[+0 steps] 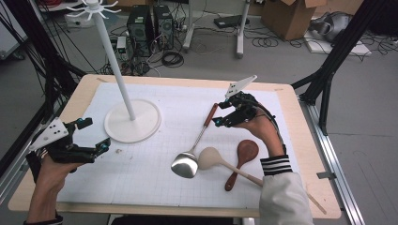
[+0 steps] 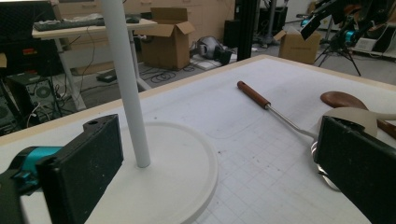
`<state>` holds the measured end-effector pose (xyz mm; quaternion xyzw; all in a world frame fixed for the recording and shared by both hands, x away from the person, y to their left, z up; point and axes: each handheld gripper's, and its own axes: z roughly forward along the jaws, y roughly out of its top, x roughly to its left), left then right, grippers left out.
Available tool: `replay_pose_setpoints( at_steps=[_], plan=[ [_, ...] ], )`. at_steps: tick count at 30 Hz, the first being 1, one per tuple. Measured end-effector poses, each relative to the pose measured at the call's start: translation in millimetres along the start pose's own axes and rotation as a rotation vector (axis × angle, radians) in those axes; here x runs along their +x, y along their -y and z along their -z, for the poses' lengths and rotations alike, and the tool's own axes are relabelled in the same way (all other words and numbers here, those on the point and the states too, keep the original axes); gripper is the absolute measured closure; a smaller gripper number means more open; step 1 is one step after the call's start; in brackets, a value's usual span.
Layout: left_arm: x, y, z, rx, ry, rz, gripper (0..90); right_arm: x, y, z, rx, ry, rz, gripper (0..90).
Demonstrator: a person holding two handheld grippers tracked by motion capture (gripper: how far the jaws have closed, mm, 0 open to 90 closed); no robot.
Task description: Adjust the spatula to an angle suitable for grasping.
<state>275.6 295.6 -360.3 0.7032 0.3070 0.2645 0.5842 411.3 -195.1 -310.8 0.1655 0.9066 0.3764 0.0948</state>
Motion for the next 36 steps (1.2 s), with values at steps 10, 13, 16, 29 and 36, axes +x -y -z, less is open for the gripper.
replay_pose_setpoints(
  at_steps=[10, 13, 16, 29, 36],
  plan=[
    [-0.8, -0.2, -0.1, 0.003, 0.004, -0.003, 1.7, 5.5, -5.5, -19.1, 0.113, -0.101, 0.007, 62.3],
    [-0.8, -0.3, 0.2, 0.003, 0.001, -0.005, 1.7, 6.3, -7.5, -26.6, 0.147, -0.125, -0.006, 67.0],
    [-0.2, 0.2, 0.2, 0.006, 0.001, -0.004, 1.7, 7.1, -9.8, -33.5, 0.170, -0.139, -0.014, 72.0],
    [-0.2, 0.8, -1.1, 0.012, -0.002, -0.001, 1.7, 17.7, -16.0, -64.5, 0.354, -0.159, -0.004, 89.3],
    [-0.4, 0.5, -1.1, 0.014, -0.009, -0.002, 1.7, 25.2, -19.0, -88.2, 0.459, -0.157, 0.030, 89.5]
  ],
)
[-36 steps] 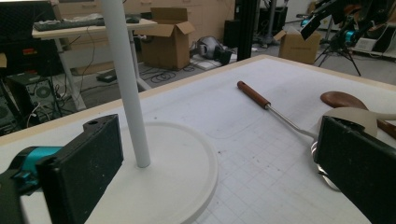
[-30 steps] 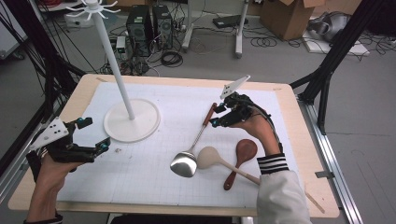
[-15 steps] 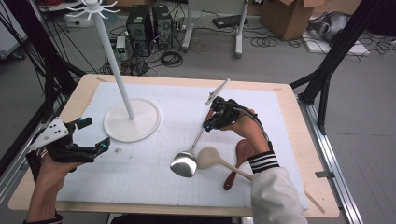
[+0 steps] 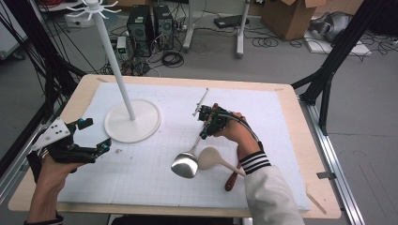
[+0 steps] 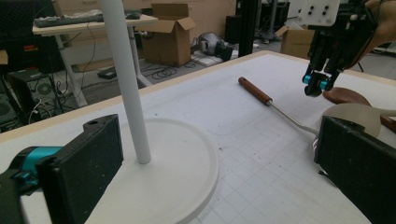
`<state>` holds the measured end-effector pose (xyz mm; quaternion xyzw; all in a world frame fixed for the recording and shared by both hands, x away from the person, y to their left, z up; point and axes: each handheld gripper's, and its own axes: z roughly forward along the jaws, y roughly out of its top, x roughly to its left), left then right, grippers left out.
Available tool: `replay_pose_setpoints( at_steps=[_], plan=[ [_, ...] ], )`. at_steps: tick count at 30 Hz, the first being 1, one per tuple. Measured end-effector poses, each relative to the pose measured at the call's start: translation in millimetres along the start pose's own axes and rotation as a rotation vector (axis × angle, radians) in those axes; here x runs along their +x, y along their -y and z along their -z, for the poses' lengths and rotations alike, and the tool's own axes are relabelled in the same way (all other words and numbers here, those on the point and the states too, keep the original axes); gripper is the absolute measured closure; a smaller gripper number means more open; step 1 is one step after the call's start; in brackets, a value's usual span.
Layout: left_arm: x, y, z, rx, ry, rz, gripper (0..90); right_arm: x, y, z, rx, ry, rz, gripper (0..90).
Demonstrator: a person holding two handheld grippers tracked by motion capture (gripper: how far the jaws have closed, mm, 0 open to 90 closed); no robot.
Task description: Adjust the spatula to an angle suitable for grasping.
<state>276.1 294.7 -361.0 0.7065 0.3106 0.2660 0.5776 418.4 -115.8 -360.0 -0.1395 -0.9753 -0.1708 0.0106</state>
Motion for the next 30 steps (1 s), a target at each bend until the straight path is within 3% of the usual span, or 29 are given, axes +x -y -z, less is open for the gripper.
replay_pose_setpoints(
  at_steps=[14, 25, 30],
  plan=[
    [-0.4, -0.7, -0.2, 0.003, 0.001, -0.003, 1.7, 4.0, -10.8, -25.8, 0.144, 0.005, 0.012, 89.7],
    [-0.4, -0.9, 0.0, 0.002, -0.003, -0.002, 1.7, 4.4, -16.6, -40.3, 0.210, 0.013, 0.039, 89.7],
    [0.2, -1.2, 0.7, -0.002, -0.007, 0.001, 1.7, 5.0, -16.7, -45.3, 0.220, 0.013, 0.019, 89.7]
  ],
)
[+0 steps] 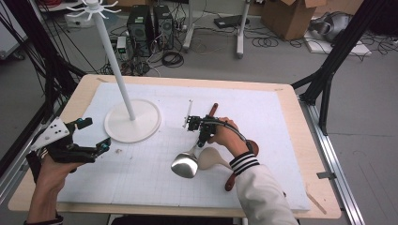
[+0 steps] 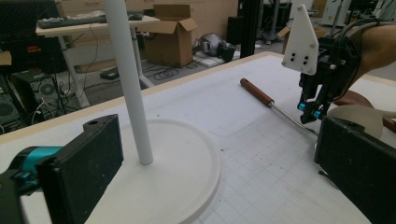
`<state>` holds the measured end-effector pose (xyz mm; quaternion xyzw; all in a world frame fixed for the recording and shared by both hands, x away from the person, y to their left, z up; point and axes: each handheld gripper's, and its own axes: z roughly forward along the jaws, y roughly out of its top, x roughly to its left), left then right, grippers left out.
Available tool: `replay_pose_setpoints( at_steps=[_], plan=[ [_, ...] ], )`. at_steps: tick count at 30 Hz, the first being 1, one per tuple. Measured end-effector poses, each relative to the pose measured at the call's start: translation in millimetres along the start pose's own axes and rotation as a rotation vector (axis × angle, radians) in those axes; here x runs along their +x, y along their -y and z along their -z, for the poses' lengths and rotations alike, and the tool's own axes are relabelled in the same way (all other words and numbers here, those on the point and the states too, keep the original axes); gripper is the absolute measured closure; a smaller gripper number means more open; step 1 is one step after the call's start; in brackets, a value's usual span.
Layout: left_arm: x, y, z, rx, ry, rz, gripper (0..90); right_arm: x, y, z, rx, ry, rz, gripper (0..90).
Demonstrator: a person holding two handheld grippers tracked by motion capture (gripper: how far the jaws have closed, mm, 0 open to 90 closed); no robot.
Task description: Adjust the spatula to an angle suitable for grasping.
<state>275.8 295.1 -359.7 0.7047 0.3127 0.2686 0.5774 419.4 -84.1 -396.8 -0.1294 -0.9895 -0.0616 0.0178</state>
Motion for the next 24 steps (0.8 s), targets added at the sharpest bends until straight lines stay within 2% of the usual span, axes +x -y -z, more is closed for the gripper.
replay_pose_setpoints(
  at_steps=[17, 19, 24],
  plan=[
    [1.4, -2.3, 4.4, -0.011, -0.006, -0.002, 1.7, 2.5, -5.5, -8.3, 0.040, -0.007, -0.006, 89.7],
    [1.1, -2.2, 4.2, -0.012, -0.006, 0.000, 1.7, 3.5, -7.3, -9.2, 0.012, -0.032, -0.010, 89.6],
    [1.0, -1.9, 3.6, -0.010, -0.004, -0.001, 1.7, 4.0, -10.5, -11.8, 0.004, -0.034, 0.003, 89.6]
  ],
)
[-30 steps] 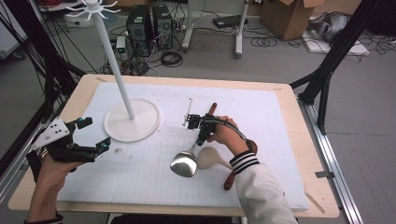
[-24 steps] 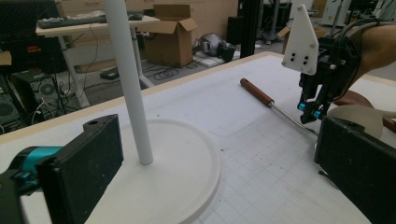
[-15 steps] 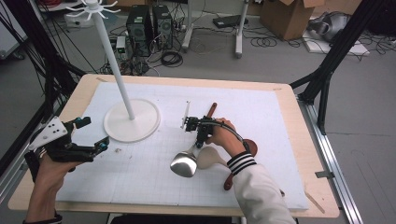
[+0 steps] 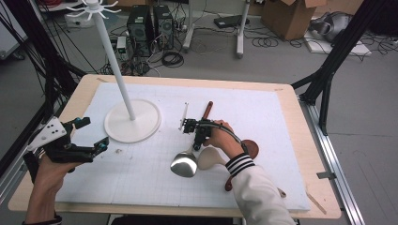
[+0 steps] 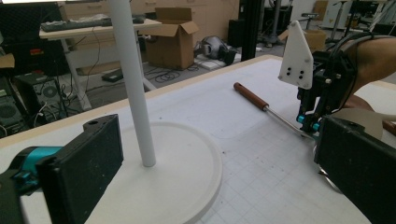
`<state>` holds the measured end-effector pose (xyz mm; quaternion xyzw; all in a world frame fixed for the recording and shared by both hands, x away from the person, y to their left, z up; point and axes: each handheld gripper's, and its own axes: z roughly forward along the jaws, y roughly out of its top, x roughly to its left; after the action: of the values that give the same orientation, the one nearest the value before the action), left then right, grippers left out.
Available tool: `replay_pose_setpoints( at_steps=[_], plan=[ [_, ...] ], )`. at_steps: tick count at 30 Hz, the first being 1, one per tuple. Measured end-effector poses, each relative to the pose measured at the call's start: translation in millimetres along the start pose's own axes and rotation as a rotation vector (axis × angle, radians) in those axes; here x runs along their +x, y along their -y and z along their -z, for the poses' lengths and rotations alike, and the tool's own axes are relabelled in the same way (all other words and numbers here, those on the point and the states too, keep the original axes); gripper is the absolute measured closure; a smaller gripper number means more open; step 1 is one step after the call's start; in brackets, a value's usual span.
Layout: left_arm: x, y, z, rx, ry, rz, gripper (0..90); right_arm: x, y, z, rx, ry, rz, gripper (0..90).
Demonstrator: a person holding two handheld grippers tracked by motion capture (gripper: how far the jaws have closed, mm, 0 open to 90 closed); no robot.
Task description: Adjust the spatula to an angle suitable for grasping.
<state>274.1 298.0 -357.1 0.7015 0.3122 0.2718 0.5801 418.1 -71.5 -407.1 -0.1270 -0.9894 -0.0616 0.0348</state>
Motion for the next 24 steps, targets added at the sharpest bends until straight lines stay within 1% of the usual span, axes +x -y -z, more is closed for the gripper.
replay_pose_setpoints(
  at_steps=[3, 4, 6, 8, 9, 10, 17, 18, 19, 20, 24],
  plan=[
    [-0.1, 0.1, -0.3, 0.000, 0.000, 0.002, 1.7, 1.0, -0.6, 0.7, -0.005, -0.007, -0.013, 89.6],
    [0.0, 0.2, -0.4, 0.000, 0.001, 0.002, 1.7, 0.3, -0.4, 0.7, -0.004, -0.006, 0.000, 89.6],
    [0.1, 0.4, -0.5, 0.001, 0.000, 0.002, 1.7, 1.1, -0.4, 0.7, -0.008, -0.009, -0.007, 89.6],
    [0.2, 0.4, -0.5, 0.002, 0.000, 0.002, 1.7, 0.4, 0.3, 1.9, -0.009, -0.013, 0.000, 89.6],
    [0.1, 0.5, -0.5, 0.001, -0.001, 0.003, 1.7, 0.2, 0.8, 2.6, -0.014, -0.012, 0.000, 89.6],
    [0.1, 0.4, -0.6, 0.001, -0.001, 0.004, 1.7, 0.9, 1.1, 3.4, -0.017, -0.012, -0.013, 89.6],
    [-0.3, 0.5, -1.2, 0.004, 0.003, -0.001, 1.7, 0.4, 4.2, 10.2, -0.028, -0.004, -0.009, 89.6],
    [-0.3, 0.5, -1.2, 0.004, 0.002, -0.001, 1.7, 0.5, 4.5, 12.1, -0.031, -0.002, -0.011, 89.6],
    [-0.3, 0.5, -1.1, 0.003, 0.002, 0.000, 1.7, -0.3, 5.3, 17.5, -0.039, 0.006, -0.009, 89.6],
    [-0.4, 0.4, -1.1, 0.002, 0.001, 0.001, 1.7, -0.3, 5.3, 17.5, -0.039, 0.006, -0.009, 89.6],
    [-0.1, 0.4, -0.7, 0.002, 0.001, 0.001, 1.7, -2.8, 5.7, 32.8, -0.078, 0.025, -0.006, 89.6]
  ],
)
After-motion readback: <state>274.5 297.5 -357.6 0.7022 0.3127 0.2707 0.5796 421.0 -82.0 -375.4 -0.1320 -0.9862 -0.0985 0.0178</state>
